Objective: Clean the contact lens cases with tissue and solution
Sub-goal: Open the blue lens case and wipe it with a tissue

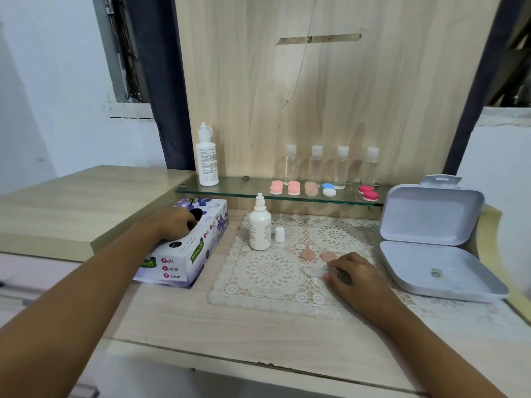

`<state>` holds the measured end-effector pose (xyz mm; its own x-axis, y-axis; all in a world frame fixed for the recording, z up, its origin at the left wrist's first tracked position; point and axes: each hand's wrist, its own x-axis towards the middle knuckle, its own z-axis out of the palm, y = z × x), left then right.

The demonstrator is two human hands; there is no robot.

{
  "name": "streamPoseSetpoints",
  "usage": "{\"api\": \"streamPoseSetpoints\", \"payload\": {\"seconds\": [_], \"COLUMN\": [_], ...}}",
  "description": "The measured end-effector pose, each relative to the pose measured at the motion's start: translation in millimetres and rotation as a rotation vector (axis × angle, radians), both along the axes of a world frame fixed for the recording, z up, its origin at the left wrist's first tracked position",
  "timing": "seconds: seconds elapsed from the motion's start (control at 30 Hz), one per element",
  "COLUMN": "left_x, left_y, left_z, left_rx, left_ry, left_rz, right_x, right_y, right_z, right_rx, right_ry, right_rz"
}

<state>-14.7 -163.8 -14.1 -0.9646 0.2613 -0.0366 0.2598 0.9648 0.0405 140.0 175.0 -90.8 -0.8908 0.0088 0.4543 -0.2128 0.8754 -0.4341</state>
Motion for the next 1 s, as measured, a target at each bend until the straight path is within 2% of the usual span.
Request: {"api": "streamPoseSetpoints", "payload": {"seconds": [0.3,0.43,0.57,0.7,0.77,0.87,1.0], "left_x": [4,6,9,13,15,20,17], "left_y": [2,-2,-8,-8,-7,-4,-4], "left_z": [2,0,0,4,5,7,6], "left_rx": [-0.02,0.167,0.639,0.853,0.885,0.788,0.864], "left_ry": [0.013,0.127,0.215,0.232,0.193,0.168,0.192], "left_rz": [0.0,0.011,0.081,0.128,0.1,0.046,0.093], "right_x": [0,1,2,1,2,2,1], "right_y": [0,0,0,0,-1,0,0], "right_z": [1,3,4,4,4,4,4], "right_rx": [-0.002,0.001,-0.005,0.003,0.002,0.002,-0.009], "right_ry": [-0.007,-0.014,-0.027,-0.035,-0.04,-0.043,-0.041], "right_rz": [-0.006,0.001,0.003,-0.001,-0.004,0.0,0.004]}}
